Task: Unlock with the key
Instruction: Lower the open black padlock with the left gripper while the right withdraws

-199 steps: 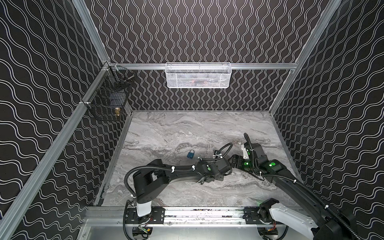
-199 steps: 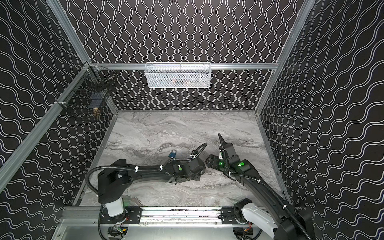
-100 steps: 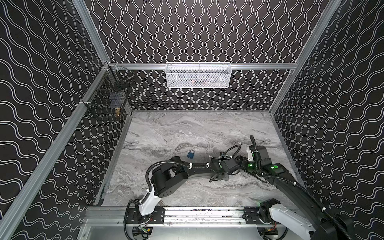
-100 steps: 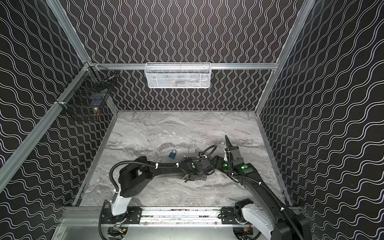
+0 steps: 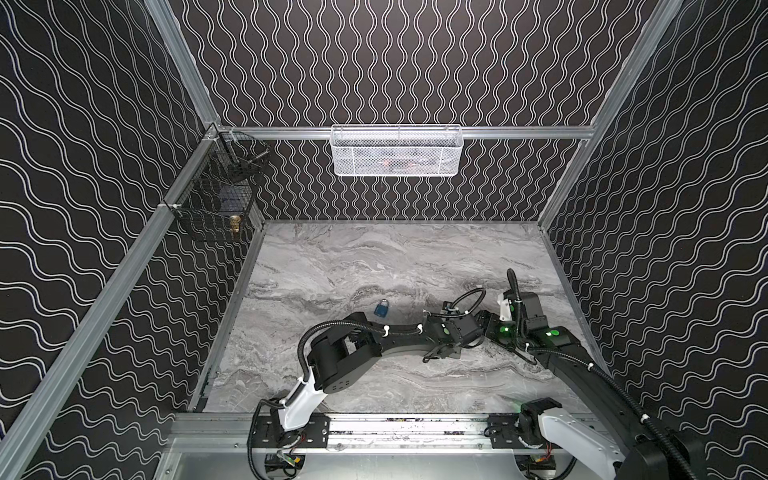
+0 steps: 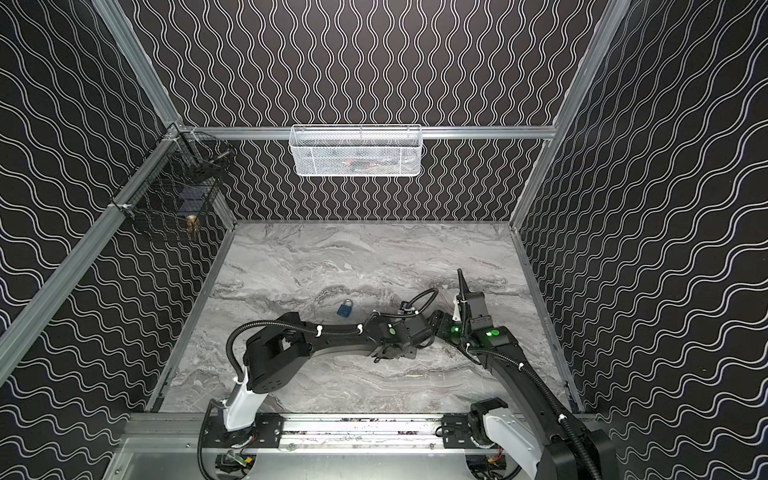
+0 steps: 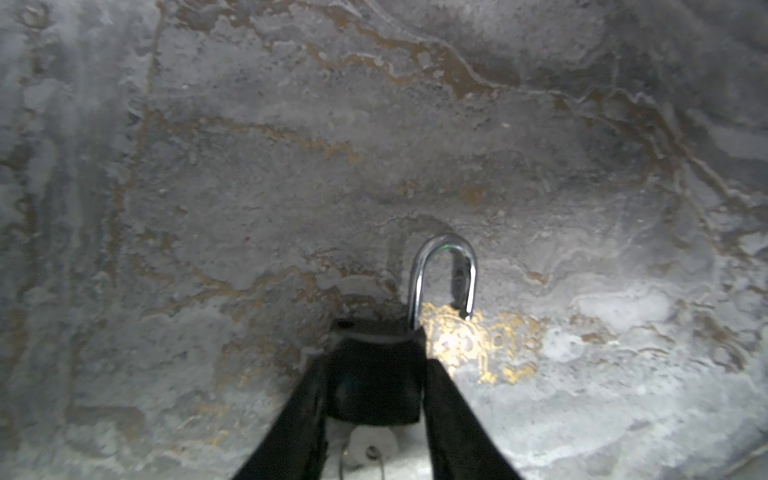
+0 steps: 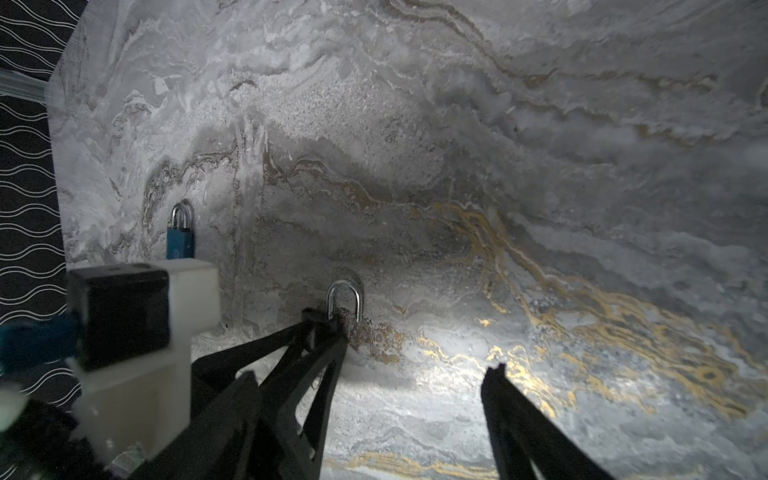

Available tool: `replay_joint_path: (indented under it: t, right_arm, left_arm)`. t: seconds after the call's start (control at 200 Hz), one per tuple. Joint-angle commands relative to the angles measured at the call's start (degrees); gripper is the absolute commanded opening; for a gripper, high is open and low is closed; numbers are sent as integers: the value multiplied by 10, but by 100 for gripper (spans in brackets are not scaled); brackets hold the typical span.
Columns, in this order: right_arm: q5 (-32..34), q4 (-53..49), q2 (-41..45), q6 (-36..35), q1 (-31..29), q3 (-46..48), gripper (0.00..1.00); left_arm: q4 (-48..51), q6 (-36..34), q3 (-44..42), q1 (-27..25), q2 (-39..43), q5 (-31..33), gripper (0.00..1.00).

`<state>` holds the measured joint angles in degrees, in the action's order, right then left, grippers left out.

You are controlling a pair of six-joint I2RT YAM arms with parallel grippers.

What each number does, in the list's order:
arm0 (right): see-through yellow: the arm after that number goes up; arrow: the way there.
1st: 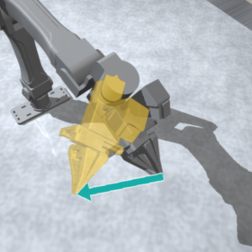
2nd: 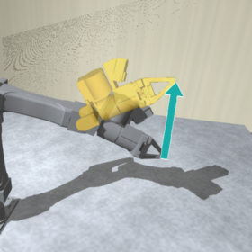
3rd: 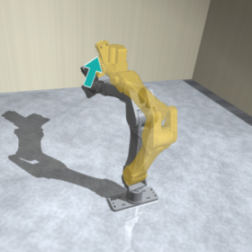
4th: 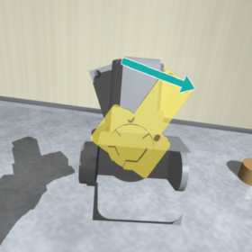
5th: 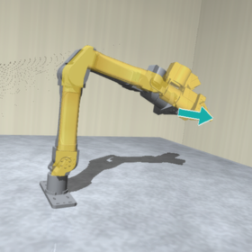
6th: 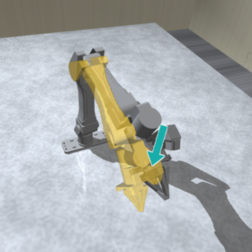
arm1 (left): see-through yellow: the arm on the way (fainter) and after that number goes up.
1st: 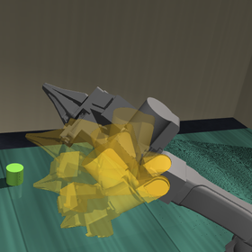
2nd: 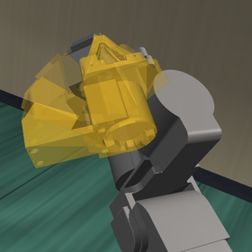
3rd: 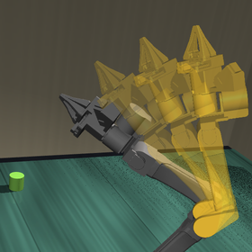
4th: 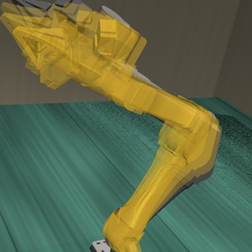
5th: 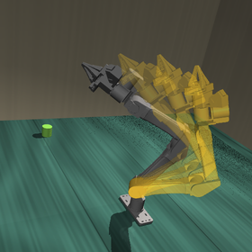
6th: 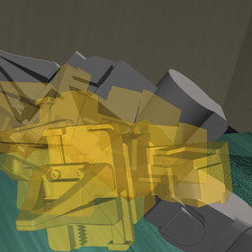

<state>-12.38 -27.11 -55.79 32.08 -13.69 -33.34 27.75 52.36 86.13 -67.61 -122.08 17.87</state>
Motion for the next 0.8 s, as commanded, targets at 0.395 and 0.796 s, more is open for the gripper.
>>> replay_joint_path:
  t: [0.395, 0.796]
  right_arm:
    - [-29, 12, -14, -2, 4, -1, 84]
    - [-37, 15, -3, 3, 4, 9, 82]
  left_arm:
    - [-27, 28, -58, 0, 40, -49, 61]
    - [-24, 26, -65, 1, 48, -37, 55]
